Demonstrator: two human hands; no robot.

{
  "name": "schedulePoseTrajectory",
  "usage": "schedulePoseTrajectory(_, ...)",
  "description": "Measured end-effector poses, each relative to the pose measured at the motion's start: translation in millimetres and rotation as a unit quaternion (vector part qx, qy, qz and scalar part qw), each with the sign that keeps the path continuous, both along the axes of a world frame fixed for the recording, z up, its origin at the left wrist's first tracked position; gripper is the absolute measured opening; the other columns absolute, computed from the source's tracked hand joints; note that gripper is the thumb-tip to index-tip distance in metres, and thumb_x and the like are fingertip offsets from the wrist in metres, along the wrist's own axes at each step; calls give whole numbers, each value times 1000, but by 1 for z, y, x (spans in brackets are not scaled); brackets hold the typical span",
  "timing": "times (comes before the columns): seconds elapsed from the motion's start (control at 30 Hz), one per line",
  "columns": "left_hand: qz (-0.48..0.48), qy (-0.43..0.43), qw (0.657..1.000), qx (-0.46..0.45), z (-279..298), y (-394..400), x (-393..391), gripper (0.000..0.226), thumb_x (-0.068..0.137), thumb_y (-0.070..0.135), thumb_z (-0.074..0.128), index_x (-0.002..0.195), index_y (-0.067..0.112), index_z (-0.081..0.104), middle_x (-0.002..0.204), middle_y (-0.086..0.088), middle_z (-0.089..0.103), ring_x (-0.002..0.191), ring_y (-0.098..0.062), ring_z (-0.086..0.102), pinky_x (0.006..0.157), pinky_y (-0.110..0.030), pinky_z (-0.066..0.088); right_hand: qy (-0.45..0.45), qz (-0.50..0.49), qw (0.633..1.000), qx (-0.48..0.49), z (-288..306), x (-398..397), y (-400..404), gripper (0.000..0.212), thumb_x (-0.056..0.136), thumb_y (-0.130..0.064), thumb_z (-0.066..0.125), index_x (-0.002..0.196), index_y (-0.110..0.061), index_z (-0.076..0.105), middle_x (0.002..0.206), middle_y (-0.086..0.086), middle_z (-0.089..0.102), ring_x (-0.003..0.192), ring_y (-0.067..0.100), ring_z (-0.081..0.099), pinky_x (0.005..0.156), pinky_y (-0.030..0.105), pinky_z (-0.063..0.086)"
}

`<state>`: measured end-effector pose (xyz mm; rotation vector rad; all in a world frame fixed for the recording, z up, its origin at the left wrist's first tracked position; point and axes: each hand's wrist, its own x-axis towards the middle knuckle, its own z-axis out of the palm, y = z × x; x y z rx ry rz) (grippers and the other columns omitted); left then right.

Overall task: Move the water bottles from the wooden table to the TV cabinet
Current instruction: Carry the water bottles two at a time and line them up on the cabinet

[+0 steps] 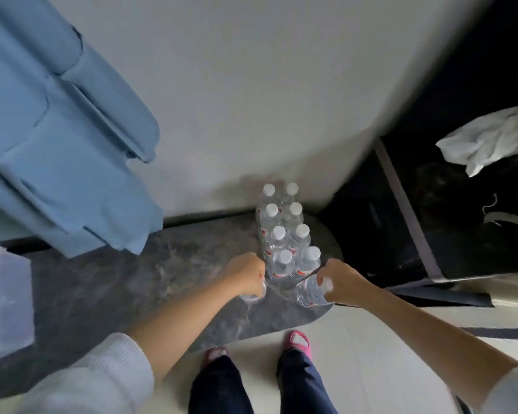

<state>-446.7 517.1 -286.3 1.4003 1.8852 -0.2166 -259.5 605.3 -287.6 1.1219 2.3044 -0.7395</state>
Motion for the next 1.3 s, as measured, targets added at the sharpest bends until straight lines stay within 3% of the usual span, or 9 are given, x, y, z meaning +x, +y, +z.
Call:
schedulePoseTrajectory(0.1, 55, -6, 998, -8, -16, 6, 22, 16, 81, 6, 55, 91, 7, 68, 97, -6, 51, 91, -26, 60, 71, -24, 41, 11, 24, 999, -25, -17, 8, 12, 27, 82, -10, 63, 109, -12, 63, 120, 4, 45, 107, 20, 51, 80, 18, 42)
schedulePoseTrajectory(0.27, 164, -52, 985, -8, -42, 19, 53, 23, 81, 6, 59, 101, 5, 69, 113, -9, 65, 104, -26, 62, 79, -28, 47, 31, 18, 998, -57, -50, 20, 31, 30, 82, -11, 64, 111, -10, 62, 128, 8, 45, 94, 12, 43, 71, 14, 36)
schedulePoseTrajectory(0.37, 231, -64, 971, 3, -60, 24, 66, 25, 80, 6, 61, 103, 5, 68, 115, -7, 66, 108, -23, 61, 88, -28, 49, 33, 0, 997, -63, -68, 23, 34, 32, 82, -11, 64, 113, -9, 61, 129, 8, 46, 104, 17, 51, 77, 15, 37)
schedulePoseTrajectory(0.53, 323, -74, 943, 12, -88, 27, 84, 13, 75, 1, 63, 67, 9, 58, 76, 0, 59, 84, -19, 57, 55, -17, 37, 41, -26, 996, -74, -90, 22, 34, 34, 82, -11, 63, 116, -7, 61, 130, 8, 46, 117, 21, 50, 90, 20, 40)
schedulePoseTrajectory(0.6, 358, -81, 930, 21, -97, 28, 88, 9, 75, 2, 64, 73, 9, 60, 81, -3, 60, 83, -19, 56, 53, -19, 33, 51, -45, 995, -70, -96, 21, 35, 33, 82, -10, 63, 115, -7, 62, 122, 9, 47, 116, 23, 51, 83, 17, 38)
schedulePoseTrajectory(0.7, 362, -75, 928, 45, -102, 29, 93, 25, 78, 3, 63, 102, 4, 68, 112, -9, 66, 101, -22, 61, 72, -21, 42, 63, -68, 993, -72, -99, 21, 35, 32, 82, -10, 62, 114, -7, 63, 106, 2, 40, 114, 24, 52, 80, 15, 34)
schedulePoseTrajectory(0.9, 303, -89, 947, 52, -112, 25, 84, 28, 79, 4, 64, 107, 3, 66, 124, -9, 58, 114, -21, 56, 90, -23, 43, 47, -27, 996, -75, -100, 17, 28, 34, 83, -8, 60, 117, -11, 61, 127, 7, 45, 111, 22, 55, 91, 25, 46)
schedulePoseTrajectory(1.17, 386, -108, 914, 59, -118, 22, 89, 35, 73, 8, 69, 107, 5, 65, 112, -10, 59, 106, -23, 59, 72, -13, 35, 47, -79, 993, -68, -99, 17, 22, 44, 84, -15, 63, 126, -9, 51, 130, 9, 41, 112, 21, 53, 93, 22, 43)
schedulePoseTrajectory(1.3, 407, -112, 903, 74, -121, 24, 86, 34, 74, 6, 69, 107, 3, 65, 114, -11, 58, 107, -23, 58, 77, -17, 38, 48, -95, 993, -60, -100, 13, 21, 41, 85, -13, 60, 124, -6, 52, 130, 10, 43, 111, 23, 55, 92, 24, 44)
